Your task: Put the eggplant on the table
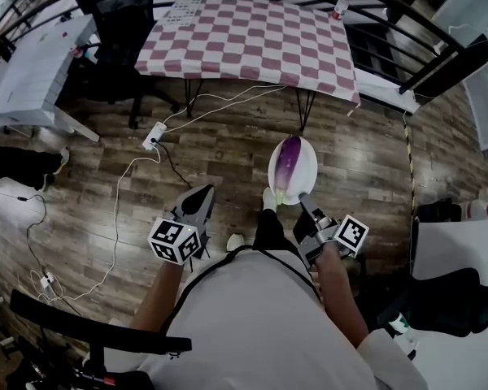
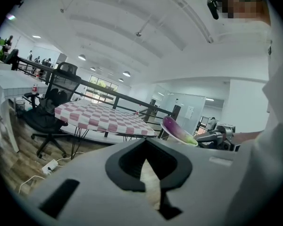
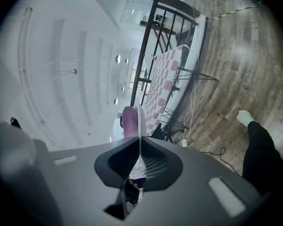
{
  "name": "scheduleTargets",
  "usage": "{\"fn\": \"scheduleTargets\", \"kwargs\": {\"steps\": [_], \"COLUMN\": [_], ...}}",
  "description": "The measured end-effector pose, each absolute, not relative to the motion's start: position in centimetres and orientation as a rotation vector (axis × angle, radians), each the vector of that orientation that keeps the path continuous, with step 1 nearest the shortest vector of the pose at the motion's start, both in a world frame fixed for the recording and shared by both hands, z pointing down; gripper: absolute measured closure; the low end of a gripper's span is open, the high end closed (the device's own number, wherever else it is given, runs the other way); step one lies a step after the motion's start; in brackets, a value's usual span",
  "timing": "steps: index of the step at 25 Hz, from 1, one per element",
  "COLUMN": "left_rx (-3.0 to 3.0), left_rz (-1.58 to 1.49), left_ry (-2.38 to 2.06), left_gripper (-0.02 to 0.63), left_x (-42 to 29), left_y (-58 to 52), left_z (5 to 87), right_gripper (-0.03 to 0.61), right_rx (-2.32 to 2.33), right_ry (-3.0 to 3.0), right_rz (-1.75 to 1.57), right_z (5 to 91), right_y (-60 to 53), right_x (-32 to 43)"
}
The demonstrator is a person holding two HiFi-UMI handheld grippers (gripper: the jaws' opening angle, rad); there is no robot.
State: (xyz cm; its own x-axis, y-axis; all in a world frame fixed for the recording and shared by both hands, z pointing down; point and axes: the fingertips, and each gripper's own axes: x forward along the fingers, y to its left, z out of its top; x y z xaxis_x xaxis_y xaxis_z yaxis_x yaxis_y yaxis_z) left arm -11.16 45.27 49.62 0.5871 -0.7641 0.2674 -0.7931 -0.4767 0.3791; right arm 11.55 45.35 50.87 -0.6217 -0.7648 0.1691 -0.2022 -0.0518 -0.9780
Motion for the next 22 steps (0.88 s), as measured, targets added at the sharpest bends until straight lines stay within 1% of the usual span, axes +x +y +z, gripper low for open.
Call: {"fn": "scheduleTargets", "kwargs": {"steps": [6,22], "left_rx": [2.345,2.341], "left_rz": [0.095,0.085], "left_ry": [-1.246,-1.318], "left_gripper": [0.611,0.611], "left_x": [-9.1,-1.7], "left_y": [39.9,20.8], "left_z": [49.9,47.2], "right_gripper": [0.557,0.558], "right_rx": [-1.010,-0.896], "right_ry": [1.802,1.923], "right_rz": [-1.738,-1.790], "right_z": [51.1,49.5], "right_y": [40.1,20.3], "right_x": [12.9,17.1]}}
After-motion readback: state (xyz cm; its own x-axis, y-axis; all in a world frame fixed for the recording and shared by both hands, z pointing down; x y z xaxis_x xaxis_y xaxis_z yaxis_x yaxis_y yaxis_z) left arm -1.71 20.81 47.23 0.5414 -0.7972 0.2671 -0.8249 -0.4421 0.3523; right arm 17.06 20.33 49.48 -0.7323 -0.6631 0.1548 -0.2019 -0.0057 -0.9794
